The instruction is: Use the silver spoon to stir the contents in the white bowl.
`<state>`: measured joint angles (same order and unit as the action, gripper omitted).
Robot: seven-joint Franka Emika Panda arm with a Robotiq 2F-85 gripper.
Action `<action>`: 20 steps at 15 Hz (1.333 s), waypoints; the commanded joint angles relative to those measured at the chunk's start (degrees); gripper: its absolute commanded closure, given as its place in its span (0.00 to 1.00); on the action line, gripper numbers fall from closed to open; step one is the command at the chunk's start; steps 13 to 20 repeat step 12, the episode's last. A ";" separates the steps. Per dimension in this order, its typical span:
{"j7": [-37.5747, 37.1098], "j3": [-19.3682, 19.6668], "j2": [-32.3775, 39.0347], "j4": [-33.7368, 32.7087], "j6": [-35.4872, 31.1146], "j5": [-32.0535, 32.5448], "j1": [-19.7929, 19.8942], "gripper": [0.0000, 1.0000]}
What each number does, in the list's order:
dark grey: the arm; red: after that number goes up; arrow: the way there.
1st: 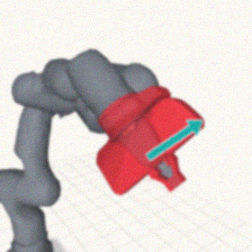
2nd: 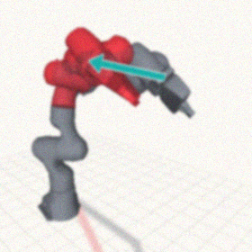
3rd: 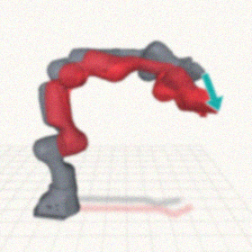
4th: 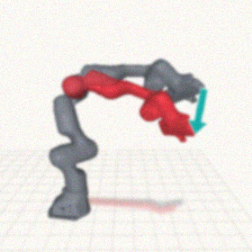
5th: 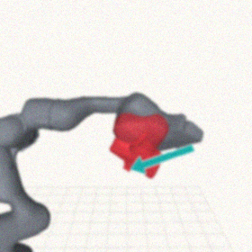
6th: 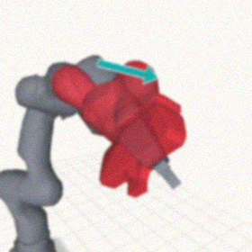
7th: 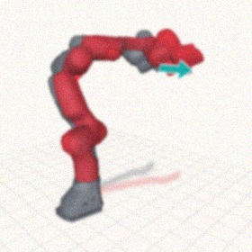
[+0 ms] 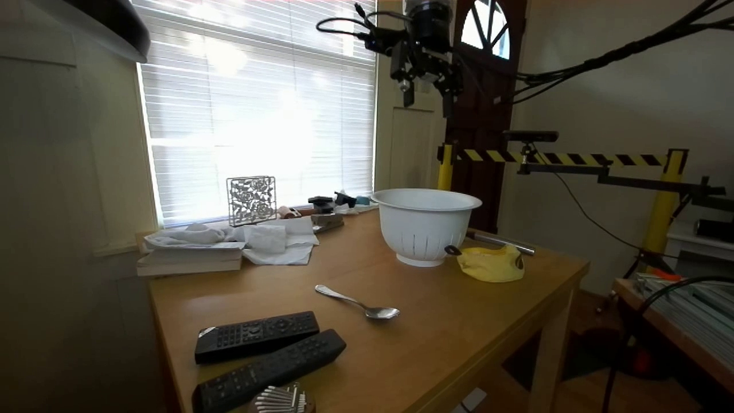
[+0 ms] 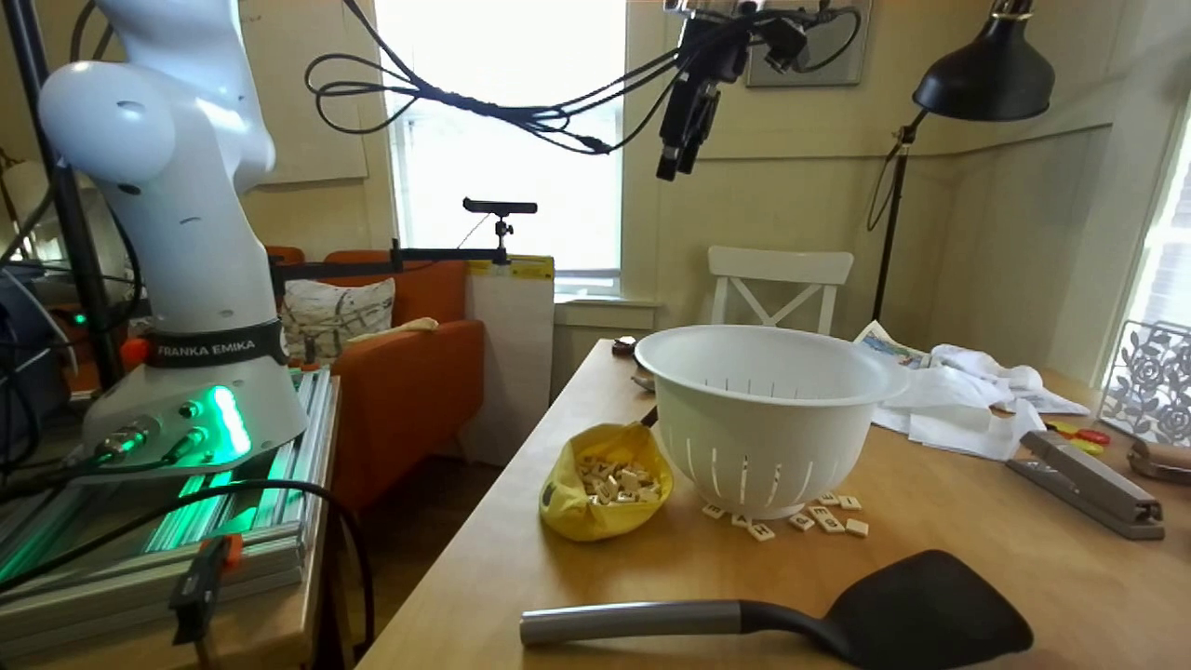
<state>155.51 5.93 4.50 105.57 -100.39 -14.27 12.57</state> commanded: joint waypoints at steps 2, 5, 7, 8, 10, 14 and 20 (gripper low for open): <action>2.73 -6.52 1.16 -4.51 -6.80 3.62 1.63 0.00; 1.84 -11.51 1.36 -5.99 -10.69 9.34 3.43 0.00; 1.95 -15.14 1.56 -5.88 -13.91 13.46 5.47 0.00; 1.97 -16.93 1.68 -5.45 -16.02 15.49 6.67 0.00; 0.27 -10.53 0.87 -4.77 -14.40 12.82 0.44 0.00; 0.31 -11.15 1.16 -4.76 -15.11 13.45 0.77 0.00; 0.31 -11.15 1.16 -4.76 -15.11 13.45 0.77 0.00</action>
